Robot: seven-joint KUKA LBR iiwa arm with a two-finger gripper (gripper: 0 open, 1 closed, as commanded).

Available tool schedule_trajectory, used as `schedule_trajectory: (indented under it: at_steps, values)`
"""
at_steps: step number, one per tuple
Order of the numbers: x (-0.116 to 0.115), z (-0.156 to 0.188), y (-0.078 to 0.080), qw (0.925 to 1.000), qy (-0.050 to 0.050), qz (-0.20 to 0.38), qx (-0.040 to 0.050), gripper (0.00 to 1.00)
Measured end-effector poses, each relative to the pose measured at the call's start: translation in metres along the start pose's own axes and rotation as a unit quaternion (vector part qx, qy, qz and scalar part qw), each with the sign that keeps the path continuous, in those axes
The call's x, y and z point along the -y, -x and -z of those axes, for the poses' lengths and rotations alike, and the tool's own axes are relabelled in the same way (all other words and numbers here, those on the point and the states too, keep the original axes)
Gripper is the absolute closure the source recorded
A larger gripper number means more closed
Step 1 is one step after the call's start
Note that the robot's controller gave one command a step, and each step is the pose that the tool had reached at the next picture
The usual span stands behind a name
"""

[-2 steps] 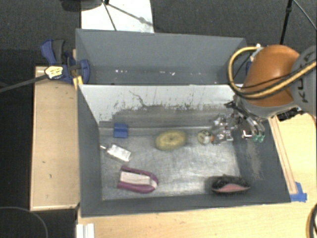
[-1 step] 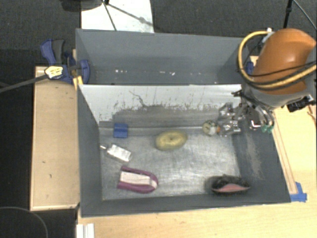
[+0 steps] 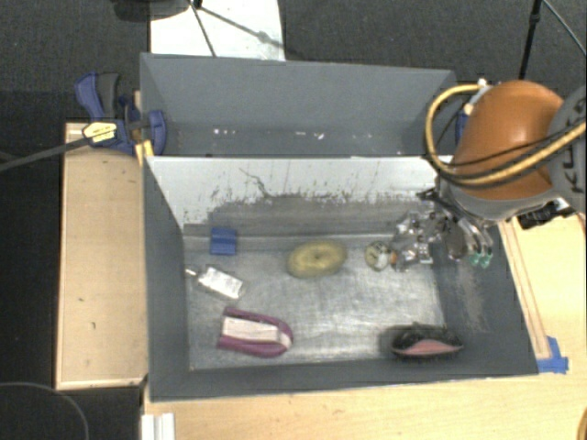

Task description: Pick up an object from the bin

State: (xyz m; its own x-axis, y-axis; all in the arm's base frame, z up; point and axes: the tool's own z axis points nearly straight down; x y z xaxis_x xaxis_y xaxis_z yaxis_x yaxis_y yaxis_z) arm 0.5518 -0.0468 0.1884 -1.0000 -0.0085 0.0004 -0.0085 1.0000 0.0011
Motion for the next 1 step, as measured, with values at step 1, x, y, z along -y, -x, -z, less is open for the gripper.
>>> schedule_trajectory:
  at_steps: [1]
  values:
    - [0.0208,0.0806,-0.054,0.9893,-0.002,0.146,0.0036,1.0]
